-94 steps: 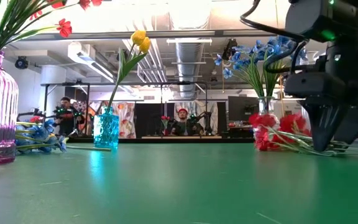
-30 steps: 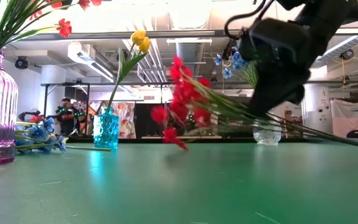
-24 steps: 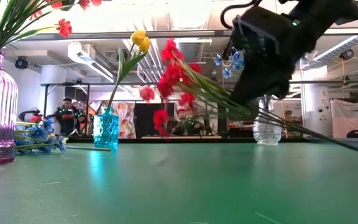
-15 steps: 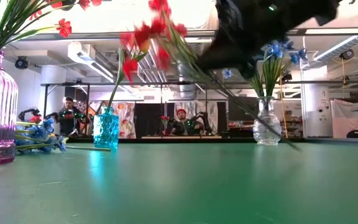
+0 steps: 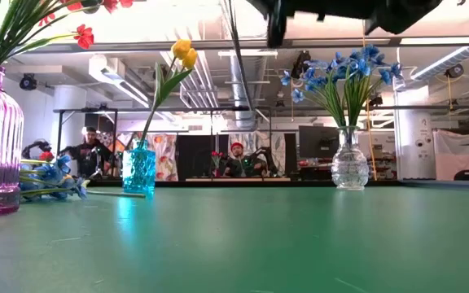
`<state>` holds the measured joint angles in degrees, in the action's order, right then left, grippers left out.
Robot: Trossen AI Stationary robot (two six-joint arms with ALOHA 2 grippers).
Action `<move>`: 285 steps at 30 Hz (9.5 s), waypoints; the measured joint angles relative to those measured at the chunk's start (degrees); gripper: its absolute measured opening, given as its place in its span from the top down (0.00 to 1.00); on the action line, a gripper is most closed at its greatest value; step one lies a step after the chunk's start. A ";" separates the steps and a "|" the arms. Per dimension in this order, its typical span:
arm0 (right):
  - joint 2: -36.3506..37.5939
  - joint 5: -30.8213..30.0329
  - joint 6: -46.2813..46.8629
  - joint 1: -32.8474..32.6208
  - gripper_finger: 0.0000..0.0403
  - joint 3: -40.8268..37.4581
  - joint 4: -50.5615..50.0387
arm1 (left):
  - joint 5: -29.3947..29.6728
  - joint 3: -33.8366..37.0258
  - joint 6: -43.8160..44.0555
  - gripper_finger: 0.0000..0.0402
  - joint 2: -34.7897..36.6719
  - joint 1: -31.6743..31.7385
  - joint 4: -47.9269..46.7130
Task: Sort flowers into vase by color
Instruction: Put the red flowers into the purple vase
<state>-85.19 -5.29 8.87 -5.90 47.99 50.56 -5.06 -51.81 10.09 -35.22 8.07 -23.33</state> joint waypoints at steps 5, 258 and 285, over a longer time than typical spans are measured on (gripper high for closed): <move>-0.98 8.37 -0.85 -0.62 0.96 0.00 9.22 | 0.00 0.00 -0.18 0.47 0.00 0.00 0.02; -48.02 2.21 -17.91 -7.34 0.83 52.52 -2.17 | 36.98 7.45 47.91 0.64 -18.36 -71.47 -24.72; -42.62 -1.34 -15.56 -8.84 0.76 52.50 -15.14 | 37.07 7.48 49.02 0.64 -18.47 -71.49 -25.70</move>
<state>-127.81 -6.63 -6.69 -14.73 100.49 35.42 32.01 -44.34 59.11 -53.69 -63.42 -49.04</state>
